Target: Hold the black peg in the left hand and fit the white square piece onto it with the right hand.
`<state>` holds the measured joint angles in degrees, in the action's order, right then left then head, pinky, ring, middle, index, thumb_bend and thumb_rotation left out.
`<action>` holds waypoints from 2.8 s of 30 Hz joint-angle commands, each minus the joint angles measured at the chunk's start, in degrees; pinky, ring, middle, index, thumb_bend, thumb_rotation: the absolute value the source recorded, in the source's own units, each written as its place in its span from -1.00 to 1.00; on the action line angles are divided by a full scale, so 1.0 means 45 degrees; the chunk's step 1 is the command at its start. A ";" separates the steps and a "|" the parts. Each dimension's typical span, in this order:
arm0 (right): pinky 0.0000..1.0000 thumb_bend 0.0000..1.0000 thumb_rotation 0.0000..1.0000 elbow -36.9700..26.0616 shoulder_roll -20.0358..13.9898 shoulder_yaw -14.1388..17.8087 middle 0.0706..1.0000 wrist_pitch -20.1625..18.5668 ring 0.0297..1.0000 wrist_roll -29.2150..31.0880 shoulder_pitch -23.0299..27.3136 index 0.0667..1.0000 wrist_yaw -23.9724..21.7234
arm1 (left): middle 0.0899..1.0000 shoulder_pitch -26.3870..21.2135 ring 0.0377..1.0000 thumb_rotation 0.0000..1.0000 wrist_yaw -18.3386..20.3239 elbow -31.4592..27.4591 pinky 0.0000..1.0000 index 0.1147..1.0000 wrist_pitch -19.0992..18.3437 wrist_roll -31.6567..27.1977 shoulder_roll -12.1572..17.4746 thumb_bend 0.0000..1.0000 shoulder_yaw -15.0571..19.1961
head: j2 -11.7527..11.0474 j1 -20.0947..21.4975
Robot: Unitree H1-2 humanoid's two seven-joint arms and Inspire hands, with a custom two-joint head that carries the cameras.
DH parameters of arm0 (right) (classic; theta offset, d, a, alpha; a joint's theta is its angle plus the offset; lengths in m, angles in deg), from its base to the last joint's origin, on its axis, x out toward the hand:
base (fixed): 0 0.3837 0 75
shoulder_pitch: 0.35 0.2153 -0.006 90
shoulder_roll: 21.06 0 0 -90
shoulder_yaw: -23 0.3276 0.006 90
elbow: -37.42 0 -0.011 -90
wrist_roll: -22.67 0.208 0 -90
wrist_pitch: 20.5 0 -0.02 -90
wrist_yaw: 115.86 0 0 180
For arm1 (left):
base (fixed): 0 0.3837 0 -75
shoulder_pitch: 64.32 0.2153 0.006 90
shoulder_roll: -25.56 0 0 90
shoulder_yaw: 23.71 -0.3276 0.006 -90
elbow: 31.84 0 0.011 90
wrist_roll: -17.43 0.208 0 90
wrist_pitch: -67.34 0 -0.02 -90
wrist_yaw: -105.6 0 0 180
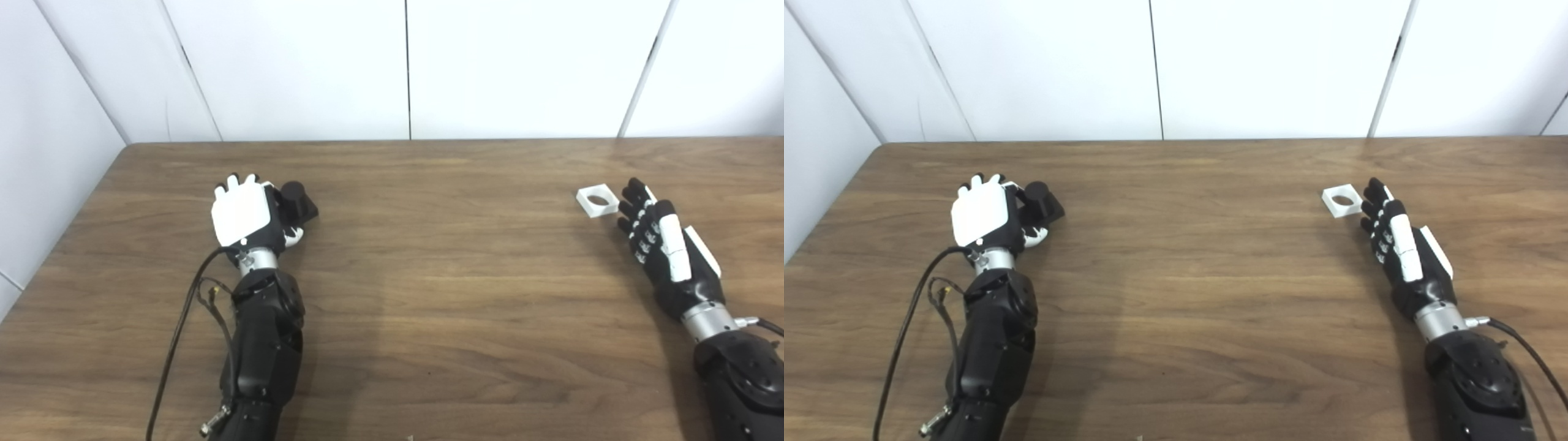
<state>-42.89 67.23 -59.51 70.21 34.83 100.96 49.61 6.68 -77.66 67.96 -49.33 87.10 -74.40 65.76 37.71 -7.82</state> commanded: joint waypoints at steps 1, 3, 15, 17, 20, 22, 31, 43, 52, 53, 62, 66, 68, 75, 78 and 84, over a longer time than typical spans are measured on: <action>1.00 0.16 1.00 -0.0296 -0.0036 0.0087 1.00 0.0048 1.00 0.0162 0.0048 1.00 0.0012 | 0.81 0.0043 1.00 -0.80 0.0227 -0.0499 1.00 0.02 -0.0016 -0.0394 0.0255 0.45 -0.0315 | 0.0030 -0.0006; 1.00 0.15 1.00 -0.0335 -0.0018 0.0092 1.00 0.0035 1.00 0.0210 0.0038 1.00 -0.0010 | 0.82 0.0196 1.00 -0.83 0.0420 -0.0823 1.00 -0.01 -0.0018 -0.0705 0.0332 0.36 -0.0447 | 0.0039 0.0023; 1.00 0.16 1.00 -0.0613 0.0034 0.0021 1.00 -0.0339 1.00 0.0117 -0.0127 1.00 0.0096 | 0.79 0.1218 1.00 -0.88 0.1124 -0.2720 1.00 -0.15 0.0012 -0.1899 0.0697 0.04 -0.1382 | 0.0064 0.0159; 1.00 0.16 1.00 -0.0638 0.0061 0.0047 1.00 -0.0407 1.00 0.0219 -0.0129 1.00 0.0078 | 0.79 0.1304 1.00 -0.88 0.1133 -0.2868 1.00 -0.15 0.0007 -0.1982 0.0737 0.04 -0.1505 | 0.0064 0.0159; 1.00 0.14 1.00 -0.0697 0.0092 0.0038 1.00 -0.0412 1.00 0.0186 -0.0166 1.00 0.0152 | 0.79 0.1461 1.00 -0.88 0.1265 -0.3215 1.00 -0.15 0.0020 -0.2099 0.0737 0.04 -0.1679 | 0.0075 0.0251; 1.00 0.14 1.00 -0.0731 0.0086 0.0011 1.00 -0.0436 1.00 0.0134 -0.0191 1.00 0.0221 | 0.79 0.1535 1.00 -0.88 0.1332 -0.3385 1.00 -0.14 0.0037 -0.2178 0.0736 0.04 -0.1780 | 0.0072 0.0308; 1.00 0.19 1.00 -0.0789 0.0052 -0.0034 1.00 -0.0482 1.00 0.0215 -0.0247 1.00 0.0196 | 0.81 0.1928 1.00 -0.88 0.1943 -0.4267 1.00 -0.14 0.0037 -0.2203 0.0590 0.03 -0.2528 | 0.0107 0.0400; 1.00 0.13 1.00 -0.1091 0.0155 -0.0070 1.00 -0.0388 1.00 0.0072 -0.0402 1.00 0.0397 | 0.82 0.2511 1.00 -0.87 0.3317 -0.5929 1.00 -0.14 -0.0015 -0.2599 0.0112 0.03 -0.2921 | 0.0217 0.0845; 1.00 0.13 1.00 -0.1201 0.0280 -0.0117 1.00 -0.0401 1.00 -0.0075 -0.0414 1.00 0.0501 | 0.82 0.3234 1.00 -0.86 0.4407 -0.7076 1.00 -0.14 0.0047 -0.2722 -0.0031 0.02 -0.3246 | 0.0264 0.1087; 1.00 0.13 1.00 -0.1232 0.0293 -0.0115 1.00 -0.0418 1.00 -0.0084 -0.0422 1.00 0.0512 | 0.82 0.3313 1.00 -0.86 0.4497 -0.7177 1.00 -0.14 0.0054 -0.2722 -0.0045 0.02 -0.3288 | 0.0275 0.1153; 1.00 0.22 1.00 -0.1409 0.0338 -0.0136 1.00 -0.0740 1.00 -0.0060 -0.0470 1.00 0.0537 | 0.80 0.3947 1.00 -0.87 0.4526 -0.7429 1.00 -0.14 0.0555 -0.3154 -0.0213 0.03 -0.3860 | 0.0279 0.1348; 1.00 0.22 0.99 -0.1344 0.0345 -0.0149 1.00 -0.0610 1.00 -0.0010 -0.0424 1.00 0.0498 | 0.76 0.4036 0.99 -0.87 0.4341 -0.7364 1.00 -0.14 0.0761 -0.2695 -0.0238 0.03 -0.4336 | 0.0270 0.1383; 1.00 0.22 0.99 -0.1345 0.0323 -0.0173 1.00 -0.0599 1.00 -0.0048 -0.0408 1.00 0.0496 | 0.76 0.4068 0.99 -0.87 0.4294 -0.7342 1.00 -0.14 0.0819 -0.2650 -0.0278 0.03 -0.4493 | 0.0270 0.1383; 1.00 0.24 1.00 -0.1425 0.0318 -0.0191 1.00 -0.0675 1.00 -0.0135 -0.0429 1.00 0.0600 | 0.80 0.4194 1.00 -0.87 0.4287 -0.7348 1.00 -0.14 0.1056 -0.2966 -0.0616 0.03 -0.4865 | 0.0279 0.1443; 1.00 0.20 1.00 -0.1457 0.0307 -0.0167 1.00 -0.0672 1.00 -0.0023 -0.0433 1.00 0.0559 | 0.80 0.4248 1.00 -0.87 0.4262 -0.7317 1.00 -0.14 0.1023 -0.3029 -0.0811 0.03 -0.4964 | 0.0279 0.1443; 1.00 0.22 1.00 -0.1507 0.0284 -0.0202 1.00 -0.0716 1.00 -0.0018 -0.0471 1.00 0.0532 | 0.80 0.4346 1.00 -0.87 0.4182 -0.7280 1.00 -0.14 0.1030 -0.2951 -0.0870 0.03 -0.5005 | 0.0329 0.1456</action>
<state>-48.31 68.83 -60.26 67.01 34.44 97.94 52.55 26.87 -57.21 35.78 -45.99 73.36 -78.06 43.32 39.11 -1.23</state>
